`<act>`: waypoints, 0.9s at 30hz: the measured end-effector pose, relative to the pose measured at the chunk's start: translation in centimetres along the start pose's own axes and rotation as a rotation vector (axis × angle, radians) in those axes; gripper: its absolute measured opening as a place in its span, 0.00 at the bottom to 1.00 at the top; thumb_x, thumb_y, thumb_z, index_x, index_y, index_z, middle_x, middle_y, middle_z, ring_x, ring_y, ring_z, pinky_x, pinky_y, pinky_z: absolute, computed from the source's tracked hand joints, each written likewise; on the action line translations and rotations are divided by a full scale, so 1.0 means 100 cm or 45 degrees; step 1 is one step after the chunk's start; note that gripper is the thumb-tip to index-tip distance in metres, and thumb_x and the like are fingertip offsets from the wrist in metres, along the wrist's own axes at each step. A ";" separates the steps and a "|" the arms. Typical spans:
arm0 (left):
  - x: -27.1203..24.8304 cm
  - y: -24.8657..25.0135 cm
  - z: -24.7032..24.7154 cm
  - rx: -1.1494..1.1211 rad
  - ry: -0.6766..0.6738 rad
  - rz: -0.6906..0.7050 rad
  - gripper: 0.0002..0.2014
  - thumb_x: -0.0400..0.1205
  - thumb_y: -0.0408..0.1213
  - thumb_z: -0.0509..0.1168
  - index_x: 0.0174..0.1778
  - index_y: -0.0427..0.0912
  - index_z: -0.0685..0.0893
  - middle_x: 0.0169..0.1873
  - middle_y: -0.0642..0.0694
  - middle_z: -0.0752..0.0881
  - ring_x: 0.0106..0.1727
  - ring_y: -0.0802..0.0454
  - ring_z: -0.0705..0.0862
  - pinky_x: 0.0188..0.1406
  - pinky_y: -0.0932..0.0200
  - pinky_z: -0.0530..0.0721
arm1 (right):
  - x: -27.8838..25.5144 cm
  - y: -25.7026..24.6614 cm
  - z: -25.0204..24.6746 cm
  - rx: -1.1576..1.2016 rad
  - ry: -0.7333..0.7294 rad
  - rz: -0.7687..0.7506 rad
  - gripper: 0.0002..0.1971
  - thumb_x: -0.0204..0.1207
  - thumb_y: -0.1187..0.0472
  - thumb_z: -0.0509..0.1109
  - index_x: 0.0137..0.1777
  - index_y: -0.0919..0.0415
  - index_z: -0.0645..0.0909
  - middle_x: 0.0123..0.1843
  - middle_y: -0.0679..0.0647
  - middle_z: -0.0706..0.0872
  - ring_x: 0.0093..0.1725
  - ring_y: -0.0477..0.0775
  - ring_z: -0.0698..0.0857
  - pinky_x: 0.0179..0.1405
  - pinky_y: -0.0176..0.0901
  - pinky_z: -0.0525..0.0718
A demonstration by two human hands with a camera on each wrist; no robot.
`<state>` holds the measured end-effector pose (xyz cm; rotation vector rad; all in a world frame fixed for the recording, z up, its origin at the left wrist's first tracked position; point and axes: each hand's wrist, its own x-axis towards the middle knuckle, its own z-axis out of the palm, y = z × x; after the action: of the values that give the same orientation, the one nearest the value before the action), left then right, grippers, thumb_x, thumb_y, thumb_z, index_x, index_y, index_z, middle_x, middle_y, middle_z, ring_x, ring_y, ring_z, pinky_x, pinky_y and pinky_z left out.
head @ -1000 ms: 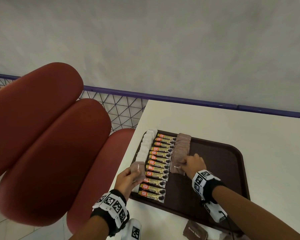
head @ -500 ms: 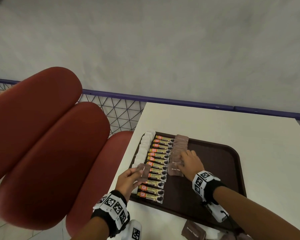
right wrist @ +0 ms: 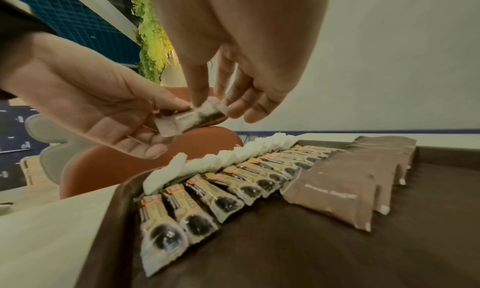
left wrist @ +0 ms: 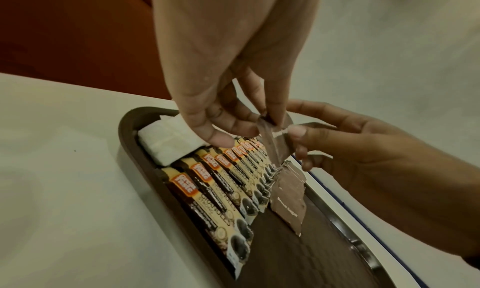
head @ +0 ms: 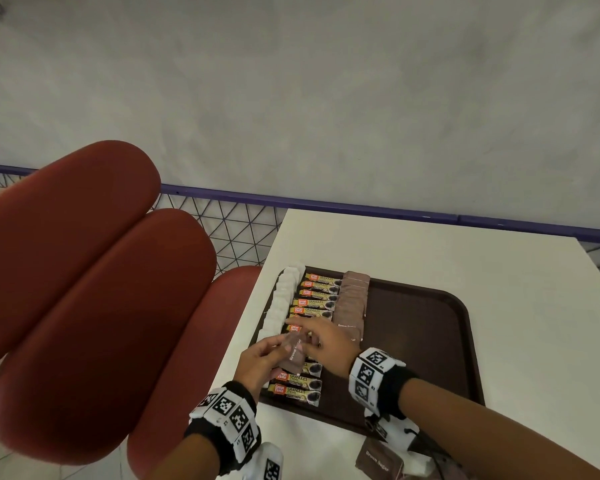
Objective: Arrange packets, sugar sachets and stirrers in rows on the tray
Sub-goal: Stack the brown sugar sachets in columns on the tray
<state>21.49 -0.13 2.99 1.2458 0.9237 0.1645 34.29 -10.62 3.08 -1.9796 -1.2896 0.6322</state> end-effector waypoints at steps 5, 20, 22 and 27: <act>0.002 -0.003 -0.005 0.043 0.027 -0.036 0.05 0.78 0.29 0.69 0.48 0.40 0.83 0.48 0.39 0.85 0.50 0.47 0.83 0.52 0.54 0.81 | -0.004 -0.001 0.000 0.272 0.114 0.085 0.15 0.77 0.69 0.64 0.63 0.59 0.78 0.52 0.48 0.81 0.37 0.36 0.77 0.38 0.22 0.74; 0.002 -0.009 -0.014 0.108 0.000 -0.086 0.08 0.78 0.29 0.69 0.52 0.37 0.82 0.46 0.40 0.84 0.42 0.50 0.83 0.38 0.63 0.83 | -0.021 0.049 -0.026 -0.026 0.186 0.745 0.18 0.76 0.61 0.69 0.28 0.50 0.67 0.40 0.53 0.78 0.43 0.52 0.77 0.42 0.36 0.70; 0.001 -0.009 -0.016 0.103 -0.011 -0.088 0.07 0.78 0.29 0.69 0.51 0.37 0.82 0.47 0.40 0.85 0.45 0.48 0.84 0.43 0.60 0.83 | -0.019 0.054 -0.023 -0.127 0.116 0.757 0.12 0.76 0.62 0.68 0.32 0.53 0.72 0.42 0.54 0.79 0.44 0.53 0.79 0.42 0.39 0.73; -0.003 -0.009 -0.015 0.128 -0.055 -0.079 0.05 0.79 0.29 0.68 0.49 0.40 0.82 0.44 0.43 0.84 0.44 0.50 0.83 0.42 0.62 0.83 | -0.015 0.052 -0.017 -0.333 0.108 0.761 0.12 0.76 0.60 0.67 0.58 0.60 0.78 0.58 0.62 0.78 0.56 0.61 0.82 0.59 0.50 0.82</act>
<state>19.93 0.51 2.36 1.3070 0.9416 0.0422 37.98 -13.96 0.29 -2.6061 -0.7451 0.6653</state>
